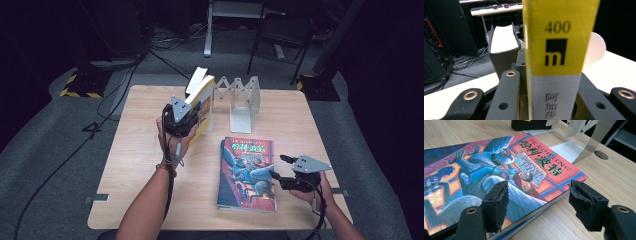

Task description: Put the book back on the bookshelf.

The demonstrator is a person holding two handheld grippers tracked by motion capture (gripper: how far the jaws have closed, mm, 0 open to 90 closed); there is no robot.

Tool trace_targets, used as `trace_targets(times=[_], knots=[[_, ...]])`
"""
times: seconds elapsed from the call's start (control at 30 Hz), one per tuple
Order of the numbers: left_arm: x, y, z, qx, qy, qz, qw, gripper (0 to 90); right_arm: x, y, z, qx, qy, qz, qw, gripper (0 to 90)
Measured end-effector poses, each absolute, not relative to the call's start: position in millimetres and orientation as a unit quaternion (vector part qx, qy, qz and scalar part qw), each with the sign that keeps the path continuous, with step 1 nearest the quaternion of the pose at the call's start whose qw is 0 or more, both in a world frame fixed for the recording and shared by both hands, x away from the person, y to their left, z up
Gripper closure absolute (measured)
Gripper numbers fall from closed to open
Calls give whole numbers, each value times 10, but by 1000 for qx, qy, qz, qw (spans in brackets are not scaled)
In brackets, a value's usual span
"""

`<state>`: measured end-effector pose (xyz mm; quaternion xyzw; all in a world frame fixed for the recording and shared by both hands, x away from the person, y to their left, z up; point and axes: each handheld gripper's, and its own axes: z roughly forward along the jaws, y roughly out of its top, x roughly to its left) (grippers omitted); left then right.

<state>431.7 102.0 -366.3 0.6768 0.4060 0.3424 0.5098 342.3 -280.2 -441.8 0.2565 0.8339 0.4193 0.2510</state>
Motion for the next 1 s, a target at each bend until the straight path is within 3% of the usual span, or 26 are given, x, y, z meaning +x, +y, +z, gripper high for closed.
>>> trace_targets(times=[0.43, 1.0], knots=[[4549, 827, -3953, 661, 444, 353, 492, 742, 3420, -2820, -4408, 258, 829, 423, 261, 338], [4547, 780, -3969, 660, 447, 370, 476, 712, 3418, -2792, -4436, 248, 838, 417, 252, 331]])
